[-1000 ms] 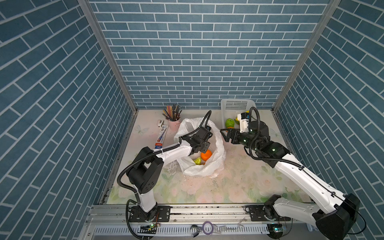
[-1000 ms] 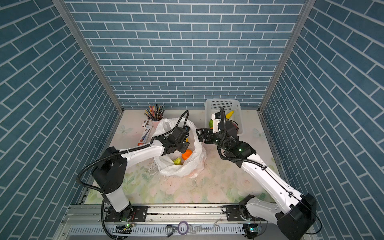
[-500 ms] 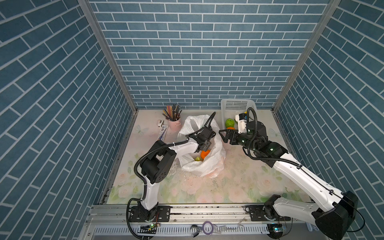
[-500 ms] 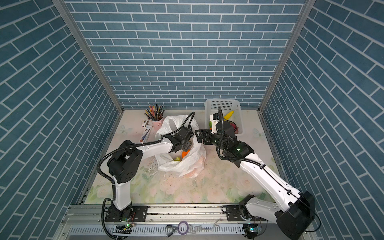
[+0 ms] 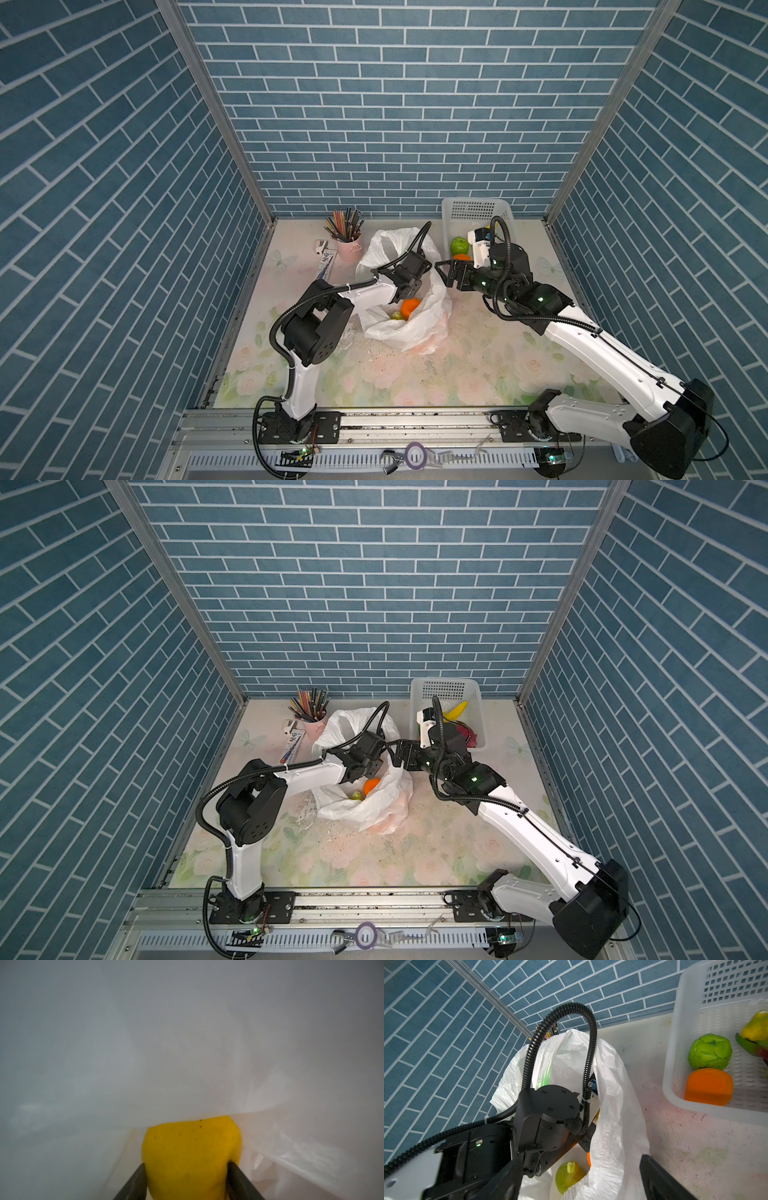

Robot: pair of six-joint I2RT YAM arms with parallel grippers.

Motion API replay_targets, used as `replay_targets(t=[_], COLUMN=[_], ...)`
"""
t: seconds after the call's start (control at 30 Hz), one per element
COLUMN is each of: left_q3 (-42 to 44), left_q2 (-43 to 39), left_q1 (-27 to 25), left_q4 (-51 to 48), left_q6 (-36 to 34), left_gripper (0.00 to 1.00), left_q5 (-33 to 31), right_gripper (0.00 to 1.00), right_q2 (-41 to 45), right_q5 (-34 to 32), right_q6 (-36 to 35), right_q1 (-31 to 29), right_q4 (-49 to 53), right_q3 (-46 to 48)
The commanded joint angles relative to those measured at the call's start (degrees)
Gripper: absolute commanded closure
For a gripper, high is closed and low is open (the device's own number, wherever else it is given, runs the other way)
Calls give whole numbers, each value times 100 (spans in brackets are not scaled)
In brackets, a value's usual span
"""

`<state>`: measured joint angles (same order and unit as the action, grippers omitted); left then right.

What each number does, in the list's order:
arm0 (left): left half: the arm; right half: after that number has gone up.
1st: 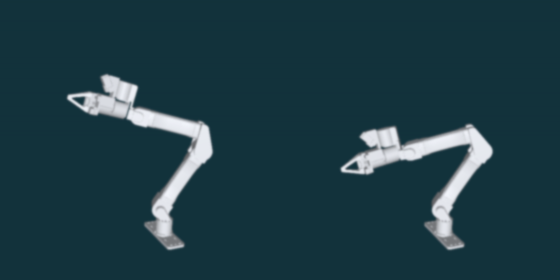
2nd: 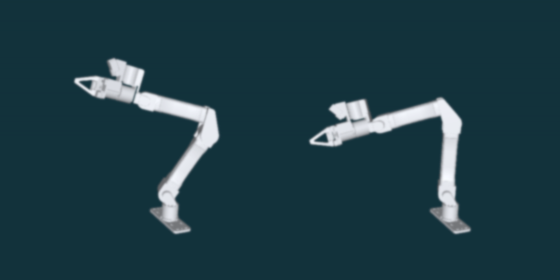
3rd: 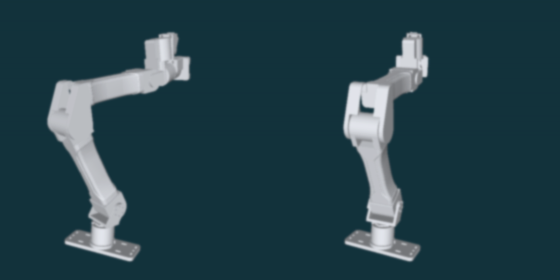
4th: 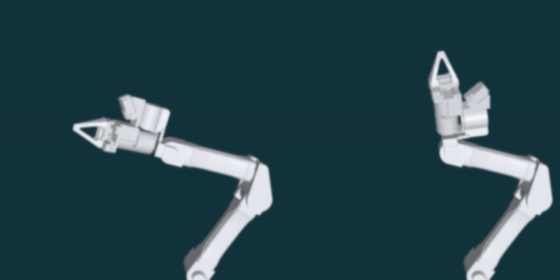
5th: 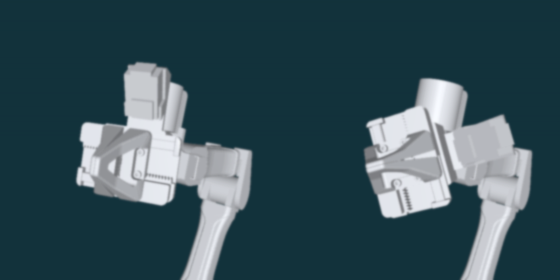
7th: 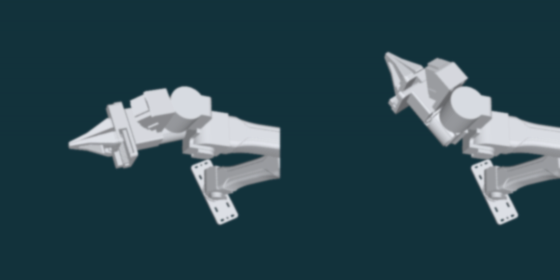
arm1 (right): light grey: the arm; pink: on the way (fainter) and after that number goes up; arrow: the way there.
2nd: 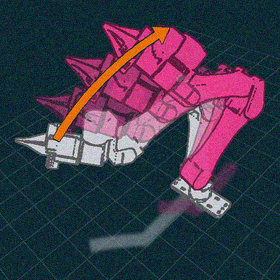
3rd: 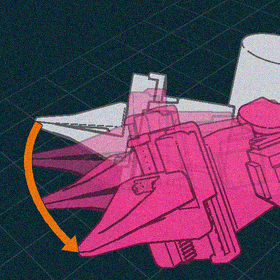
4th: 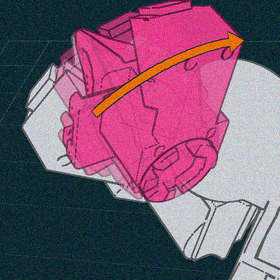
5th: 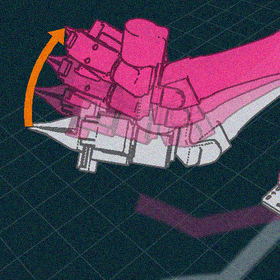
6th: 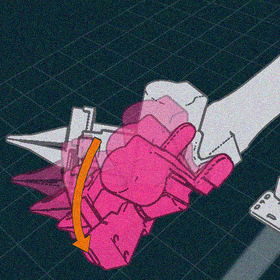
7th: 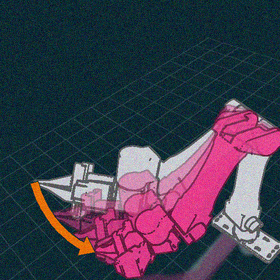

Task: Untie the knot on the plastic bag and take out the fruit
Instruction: 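Reach the left gripper into the bag while the right gripper returns, then close the left gripper on the yellow apple inside the bag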

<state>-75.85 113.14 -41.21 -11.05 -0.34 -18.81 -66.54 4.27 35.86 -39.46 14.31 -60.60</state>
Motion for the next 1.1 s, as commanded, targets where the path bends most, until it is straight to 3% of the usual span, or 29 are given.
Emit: replay_targets(t=[0.0, 0.37, 0.7, 0.9, 1.07], left_q3=[227, 661, 1348, 1566, 1968], left_q2=[-291, -926, -1768, -2200, -2841], left_q1=[22, 25, 26, 29, 41], left_q4=[-100, -64, 185, 62, 369], left_q6=[163, 409, 646, 756, 776], left_gripper=[49, 51, 51, 51, 51], left_q5=[238, 782, 1459, 1506, 1931], right_gripper=[11, 11, 21, 24, 24], right_q2=[-56, -409, -904, -1183, -1288], right_q5=[-22, -44, -241, -468, -559], right_q6=[218, 216, 99, 133, 123], right_q1=[-67, -71, -76, -63, -35], right_q4=[53, 206, 65, 230, 244], right_q3=[18, 116, 88, 81, 109])
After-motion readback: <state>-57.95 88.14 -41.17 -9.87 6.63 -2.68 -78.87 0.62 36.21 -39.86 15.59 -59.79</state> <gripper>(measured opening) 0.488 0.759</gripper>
